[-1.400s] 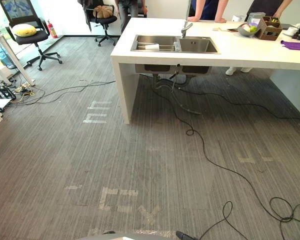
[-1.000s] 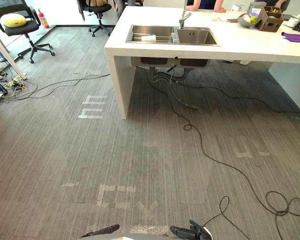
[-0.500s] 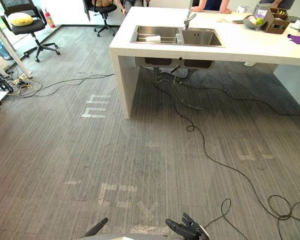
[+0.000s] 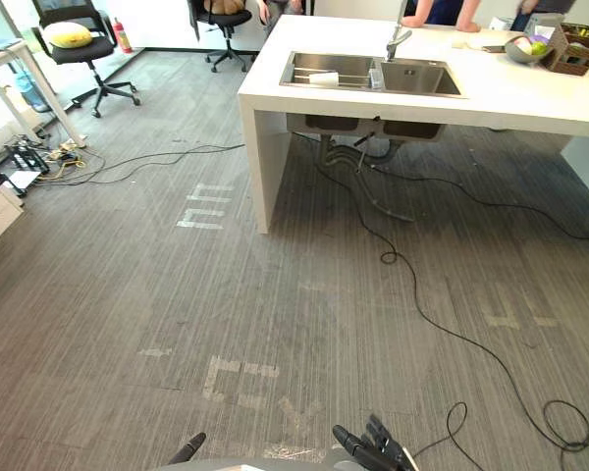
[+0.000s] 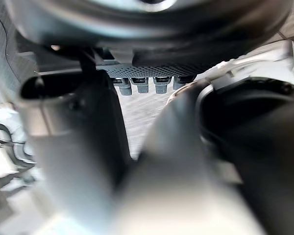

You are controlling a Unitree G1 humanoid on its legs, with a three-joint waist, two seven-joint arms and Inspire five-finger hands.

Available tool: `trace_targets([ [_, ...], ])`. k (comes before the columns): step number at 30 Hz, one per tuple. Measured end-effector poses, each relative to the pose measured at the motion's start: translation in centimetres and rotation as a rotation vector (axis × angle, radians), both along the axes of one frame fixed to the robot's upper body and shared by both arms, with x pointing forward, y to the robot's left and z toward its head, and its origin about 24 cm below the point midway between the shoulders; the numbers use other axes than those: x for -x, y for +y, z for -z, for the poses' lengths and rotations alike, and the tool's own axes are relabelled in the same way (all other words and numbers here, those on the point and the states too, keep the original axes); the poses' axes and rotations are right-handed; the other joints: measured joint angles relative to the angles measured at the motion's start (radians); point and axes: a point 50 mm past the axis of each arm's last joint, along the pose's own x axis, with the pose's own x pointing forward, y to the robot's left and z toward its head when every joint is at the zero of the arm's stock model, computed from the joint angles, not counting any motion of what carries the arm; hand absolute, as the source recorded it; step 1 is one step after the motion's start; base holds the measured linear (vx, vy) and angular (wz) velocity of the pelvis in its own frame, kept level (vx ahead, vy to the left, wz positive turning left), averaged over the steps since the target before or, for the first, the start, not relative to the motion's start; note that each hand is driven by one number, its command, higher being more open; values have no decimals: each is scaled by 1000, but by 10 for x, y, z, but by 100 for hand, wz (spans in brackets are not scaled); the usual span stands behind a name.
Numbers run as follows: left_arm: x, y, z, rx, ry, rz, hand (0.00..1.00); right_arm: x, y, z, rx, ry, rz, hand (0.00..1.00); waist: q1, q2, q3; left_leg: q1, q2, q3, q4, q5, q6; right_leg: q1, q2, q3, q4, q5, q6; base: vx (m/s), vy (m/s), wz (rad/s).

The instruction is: Walk over to the sink, pick up the cup, carry it to the dishwasher, place the cup inside the dishwasher, then close the dishwasher door

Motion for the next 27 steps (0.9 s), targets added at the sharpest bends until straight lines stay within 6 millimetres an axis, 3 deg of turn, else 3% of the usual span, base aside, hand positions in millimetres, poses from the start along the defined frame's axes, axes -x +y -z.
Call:
trace_targets([
  [4,-8,0,0,9,-13,-24,100,9,8,3,-80,0,75,100,0,3,17,42,38,-32,25,-60,5,-62,46,-51,-67,-17,-9,182,17,19],
  [8,-17,2,-1,14,-26,-37,100,0,12,-1,-131,-95,95,100,-3,-2,69,94,83,-41,83,-155,-25,-204,88,-81,-104,22,-30,361,-115,12],
  [10,-15,6,-1,7,-19,-70,100,0,13,-3,-149,-129,117,100,-10,-15,88,131,91,-74,125,-223,-56,-246,74,-83,-183,74,-22,480,-183,64],
  [11,-8,8,-1,5,-2,-105,100,12,16,-3,-170,-118,156,100,-18,-27,80,175,86,-107,138,-274,-62,-232,34,-87,-230,98,-25,588,-221,79],
  [12,-4,6,-1,11,4,-129,100,14,16,-3,-180,-113,175,100,-19,-25,76,200,95,-107,139,-286,-63,-224,29,-101,-202,149,-60,732,-278,74],
  [13,0,4,0,14,10,-147,100,14,17,-3,-192,-116,203,100,-21,-10,70,215,106,-84,157,-288,-69,-219,23,-122,-156,158,-80,612,-253,41],
  [14,1,1,0,7,10,-134,100,10,17,-4,-182,-112,213,100,-22,10,58,210,141,-23,215,-272,-93,-203,40,-147,-121,108,-155,601,-270,31],
  [15,1,0,1,4,10,-128,100,9,15,-4,-175,-106,211,100,-22,21,51,205,159,-8,241,-262,-108,-195,53,-156,-116,85,-158,618,-296,14],
  [18,-3,-1,0,-23,3,-92,100,0,12,-6,-168,-69,158,100,-26,39,22,110,221,13,493,-180,-159,-145,105,-164,-128,17,-185,603,-265,-14],
  [19,-6,-2,0,-39,-6,-82,100,-4,11,-7,-166,-51,147,100,-28,48,18,41,246,-2,670,-93,-202,-100,130,-156,-160,0,-190,545,-165,-22],
  [20,-11,-4,-1,-55,-21,-61,100,-7,9,-6,-154,-20,136,100,-28,63,8,-54,269,-21,881,-46,-252,-46,158,-149,-214,-6,-194,532,-136,-26],
  [22,-21,-2,-4,-120,-67,-7,100,-9,10,-5,-143,30,114,100,-21,61,8,-172,296,3,1161,-50,-248,54,191,-122,-297,-12,-204,472,-94,-36],
  [23,-29,2,-8,-186,-104,50,100,-11,11,-4,-132,62,99,100,-16,57,10,-236,309,25,1272,-61,-231,125,203,-98,-352,-13,-204,425,-73,-42],
  [25,-49,7,-17,-323,-170,221,100,-18,13,-5,-122,79,77,100,5,48,12,-346,306,36,1320,-92,-217,213,206,-63,-425,1,-181,436,-13,-45],
  [27,-80,4,-34,-471,-296,409,100,-19,12,-4,-104,138,31,100,22,42,16,-452,303,57,1240,-125,-192,291,197,-44,-500,9,-167,354,39,-35],
])
